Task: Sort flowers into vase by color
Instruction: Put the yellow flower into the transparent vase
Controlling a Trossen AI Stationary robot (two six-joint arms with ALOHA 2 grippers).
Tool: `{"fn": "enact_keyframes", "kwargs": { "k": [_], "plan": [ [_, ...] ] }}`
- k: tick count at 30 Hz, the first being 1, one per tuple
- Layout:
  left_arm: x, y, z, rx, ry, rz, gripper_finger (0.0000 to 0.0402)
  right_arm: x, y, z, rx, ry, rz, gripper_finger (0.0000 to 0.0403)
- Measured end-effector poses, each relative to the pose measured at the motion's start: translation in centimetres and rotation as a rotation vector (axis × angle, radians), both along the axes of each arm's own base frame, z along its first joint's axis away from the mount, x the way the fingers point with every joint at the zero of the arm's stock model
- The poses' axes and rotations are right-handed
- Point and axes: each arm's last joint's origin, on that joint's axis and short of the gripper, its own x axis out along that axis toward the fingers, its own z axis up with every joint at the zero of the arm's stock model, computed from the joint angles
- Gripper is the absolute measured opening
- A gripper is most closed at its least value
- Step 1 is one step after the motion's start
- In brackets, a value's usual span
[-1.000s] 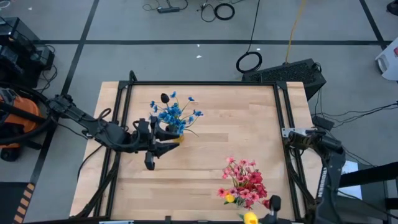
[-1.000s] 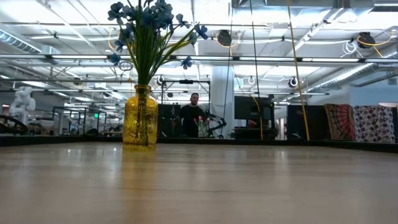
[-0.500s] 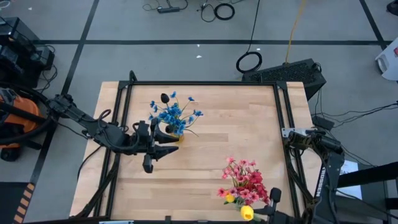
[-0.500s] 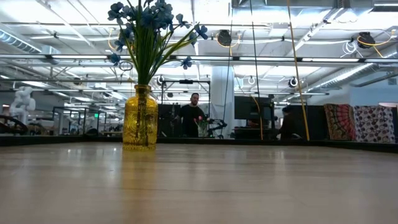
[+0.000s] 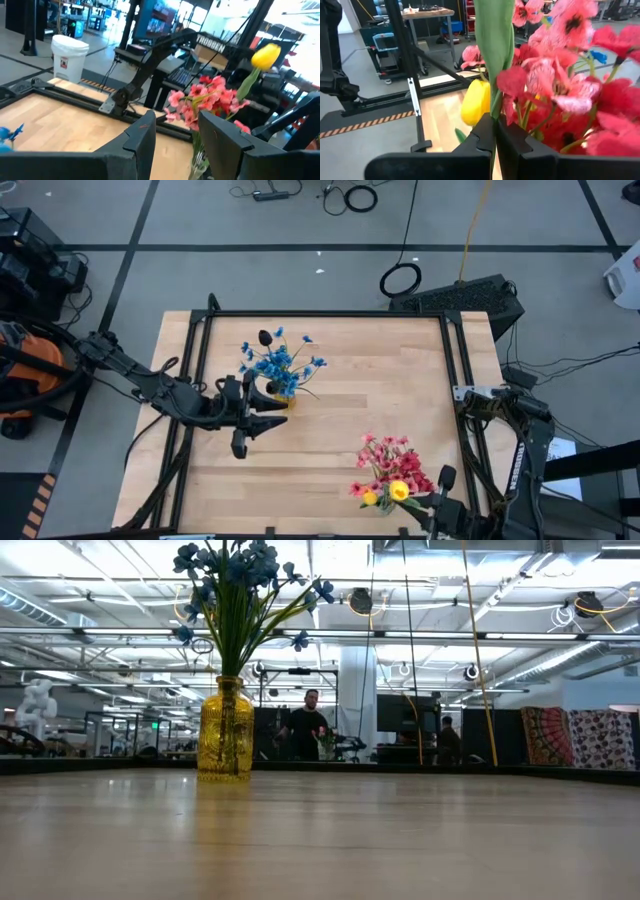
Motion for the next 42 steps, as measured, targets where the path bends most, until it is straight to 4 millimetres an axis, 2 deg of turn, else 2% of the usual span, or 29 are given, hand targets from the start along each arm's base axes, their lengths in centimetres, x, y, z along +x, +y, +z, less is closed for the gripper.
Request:
{"fn": "enact_keyframes", "kwargs": {
  "k": [4, 9, 13, 20, 27, 30, 38, 42],
  "plan": [
    [0.0, 0.0, -0.3, 0.015, 0.025, 0.000, 0.0154, -0.1, -0.4, 0.6, 0.012, -0.013, -0.001, 0.0000],
    [0.0, 0.0, -0.4, 0.020, 0.034, 0.000, 0.0154, 0.1, -0.5, 0.4, -0.033, 0.005, 0.001, 0.0000],
    [0.0, 0.0, -0.4, 0.021, 0.037, 0.001, 0.0154, 0.2, -0.6, -0.7, -0.063, 0.027, -0.002, 0.0000],
    [0.0, 0.0, -0.4, 0.022, 0.037, 0.001, 0.0154, 0.5, -0.1, -3.6, 0.022, -0.002, -0.015, 0.0000],
    [0.0, 0.0, -0.4, 0.022, 0.037, 0.001, 0.0154, 0.7, 0.1, -5.8, 0.103, 0.125, 0.011, 0.0000],
    [0.0, 0.0, -0.4, 0.022, 0.037, 0.001, 0.0154, 0.9, 0.0, -6.1, 0.123, 0.131, 0.003, 0.0000],
    [0.0, 0.0, -0.4, 0.022, 0.037, 0.001, 0.0154, 0.9, 0.1, -6.5, 0.192, 0.275, 0.034, 0.0002],
    [0.0, 0.0, -0.4, 0.022, 0.037, 0.001, 0.0154, 0.9, 0.1, -6.5, 0.201, 0.278, 0.036, 0.0024]
  ]
}}
